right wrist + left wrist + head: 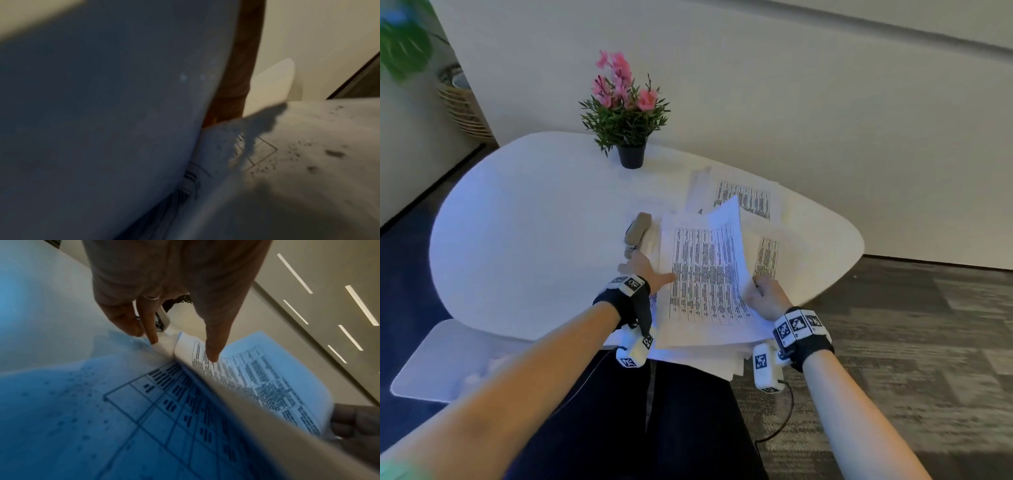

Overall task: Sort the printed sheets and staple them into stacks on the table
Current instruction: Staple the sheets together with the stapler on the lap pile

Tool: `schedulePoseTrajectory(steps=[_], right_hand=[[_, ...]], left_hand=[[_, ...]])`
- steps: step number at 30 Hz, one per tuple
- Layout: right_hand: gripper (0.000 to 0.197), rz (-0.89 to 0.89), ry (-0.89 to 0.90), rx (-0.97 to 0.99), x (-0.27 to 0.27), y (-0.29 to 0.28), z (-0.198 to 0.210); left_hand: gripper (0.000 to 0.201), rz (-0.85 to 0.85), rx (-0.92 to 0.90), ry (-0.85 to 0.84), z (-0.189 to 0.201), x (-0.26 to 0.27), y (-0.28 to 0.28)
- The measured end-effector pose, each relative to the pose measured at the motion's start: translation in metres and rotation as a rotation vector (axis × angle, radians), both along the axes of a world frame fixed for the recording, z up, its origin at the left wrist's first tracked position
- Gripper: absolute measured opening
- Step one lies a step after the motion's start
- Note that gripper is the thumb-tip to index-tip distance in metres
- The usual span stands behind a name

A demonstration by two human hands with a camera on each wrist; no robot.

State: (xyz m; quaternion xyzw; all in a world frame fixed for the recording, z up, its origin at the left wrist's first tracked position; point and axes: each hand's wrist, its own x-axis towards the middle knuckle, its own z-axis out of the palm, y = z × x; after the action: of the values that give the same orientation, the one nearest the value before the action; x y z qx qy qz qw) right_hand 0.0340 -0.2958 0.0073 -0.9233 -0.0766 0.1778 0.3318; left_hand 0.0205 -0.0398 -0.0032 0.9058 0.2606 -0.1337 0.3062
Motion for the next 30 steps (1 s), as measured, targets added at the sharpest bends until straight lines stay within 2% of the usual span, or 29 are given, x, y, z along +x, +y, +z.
schedulePoseTrajectory(steps=[2,5,7,11,13,18,22,28,30], right_hand=[[0.015,0.025,-0.013,0.031,0.000,0.001,-0.002],[0.014,-0.007,-0.019,0.143,-0.004,0.002,0.001],[0.013,-0.047,-0.028,0.213,-0.005,0.002,0.003],[0.015,-0.057,-0.098,0.177,0.001,0.005,0.001],[0.015,-0.066,-0.136,0.150,0.007,0.014,0.001],[0.022,-0.003,-0.193,0.096,0.026,0.064,0.019],[0.032,0.155,-0.152,0.074,0.046,0.126,0.024],[0.044,0.403,-0.144,-0.160,0.070,0.217,0.021],[0.046,0.430,-0.098,-0.265,0.072,0.238,0.021]], left_hand=[[0.110,0.040,-0.021,-0.036,-0.009,0.004,0.006],[0.103,0.099,-0.282,-0.190,-0.007,0.003,0.014],[0.092,0.123,-0.380,-0.299,0.004,-0.002,0.021],[0.052,0.104,-0.334,-0.390,0.034,-0.018,0.029],[0.043,0.137,-0.315,-0.422,0.045,-0.034,0.037],[0.036,0.335,-0.234,-0.457,0.042,-0.084,0.091],[0.040,0.458,-0.222,-0.407,0.027,-0.121,0.131],[0.032,0.555,-0.253,-0.377,0.011,-0.140,0.150],[0.030,0.564,-0.272,-0.377,0.008,-0.140,0.152]])
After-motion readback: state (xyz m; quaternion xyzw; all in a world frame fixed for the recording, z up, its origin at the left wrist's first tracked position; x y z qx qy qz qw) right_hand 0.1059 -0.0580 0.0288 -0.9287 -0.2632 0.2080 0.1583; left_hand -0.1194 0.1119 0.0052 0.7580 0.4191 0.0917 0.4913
